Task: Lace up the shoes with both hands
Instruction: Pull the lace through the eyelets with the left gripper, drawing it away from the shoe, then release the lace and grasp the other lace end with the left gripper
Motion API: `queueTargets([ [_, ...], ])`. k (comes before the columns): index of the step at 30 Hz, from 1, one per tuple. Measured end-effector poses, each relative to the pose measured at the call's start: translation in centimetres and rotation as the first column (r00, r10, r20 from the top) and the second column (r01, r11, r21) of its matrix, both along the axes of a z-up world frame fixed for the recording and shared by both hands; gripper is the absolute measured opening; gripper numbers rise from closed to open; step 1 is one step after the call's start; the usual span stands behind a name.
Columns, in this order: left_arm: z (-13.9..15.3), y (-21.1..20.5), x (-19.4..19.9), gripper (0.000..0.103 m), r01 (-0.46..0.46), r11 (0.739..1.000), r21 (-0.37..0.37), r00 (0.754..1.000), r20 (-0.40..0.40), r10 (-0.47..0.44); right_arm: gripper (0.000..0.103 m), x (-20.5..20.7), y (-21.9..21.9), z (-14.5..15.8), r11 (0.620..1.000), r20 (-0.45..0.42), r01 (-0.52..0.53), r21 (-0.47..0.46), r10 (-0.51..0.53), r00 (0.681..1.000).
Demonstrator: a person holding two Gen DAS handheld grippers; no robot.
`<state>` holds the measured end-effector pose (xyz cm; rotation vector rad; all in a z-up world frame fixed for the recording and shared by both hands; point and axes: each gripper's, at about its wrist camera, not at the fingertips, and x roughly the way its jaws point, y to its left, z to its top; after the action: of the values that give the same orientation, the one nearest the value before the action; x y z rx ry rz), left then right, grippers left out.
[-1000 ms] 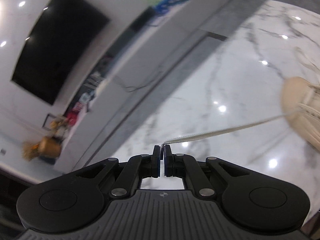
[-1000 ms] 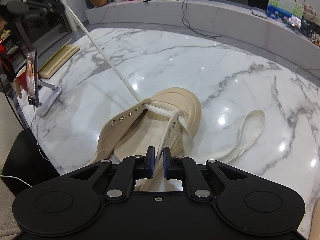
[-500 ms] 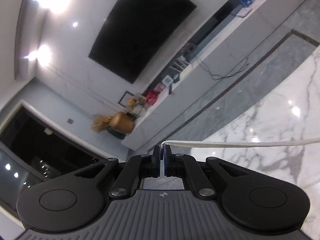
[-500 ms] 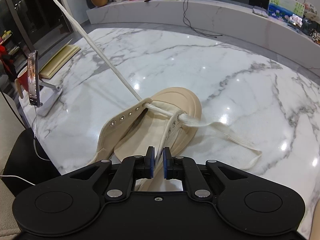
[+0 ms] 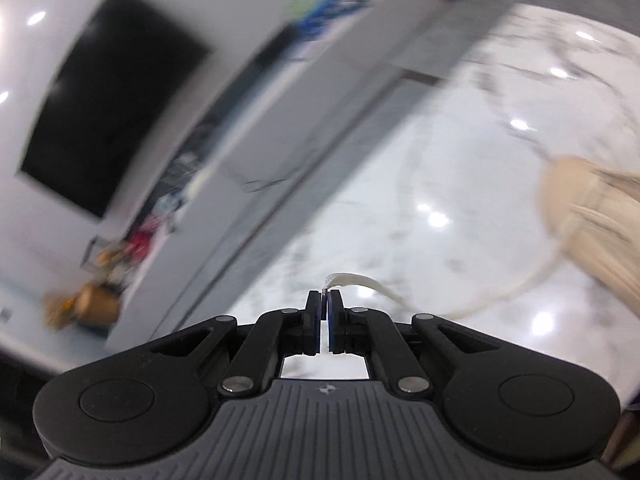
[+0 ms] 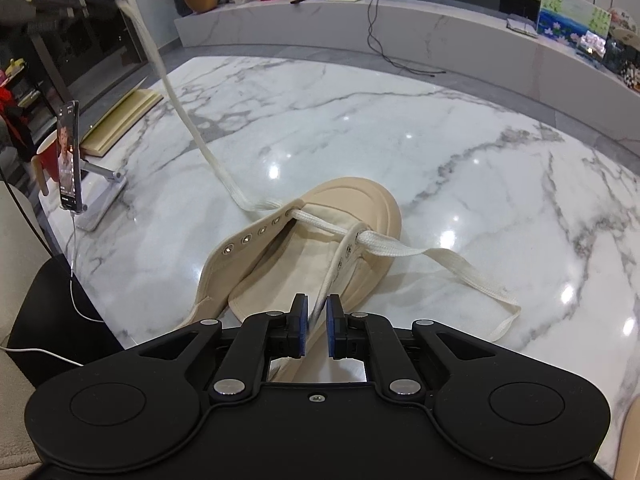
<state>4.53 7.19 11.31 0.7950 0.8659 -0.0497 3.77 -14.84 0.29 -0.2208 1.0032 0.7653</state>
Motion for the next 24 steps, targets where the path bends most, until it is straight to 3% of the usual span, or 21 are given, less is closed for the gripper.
queueTargets([
  [5,-3.2,-4.0,-1.1,0.002,0.142,0.986,-0.088,0.985,-0.083,-0.149,0.008,-0.2,-0.3,0.6,1.0,0.008,0.01,0.016,-0.01,1.0],
  [11,-6.9,-8.8,-2.5,0.002,0.296,0.932,-0.209,0.929,-0.163,-0.331,0.008,-0.3,-0.4,0.7,0.999,-0.006,0.017,0.041,-0.017,1.0],
  [24,-8.6,-7.0,-2.6,0.004,0.372,0.902,-0.22,0.883,-0.217,-0.417,0.009,-1.0,-0.6,0.5,0.998,-0.006,0.004,0.063,-0.004,1.0],
])
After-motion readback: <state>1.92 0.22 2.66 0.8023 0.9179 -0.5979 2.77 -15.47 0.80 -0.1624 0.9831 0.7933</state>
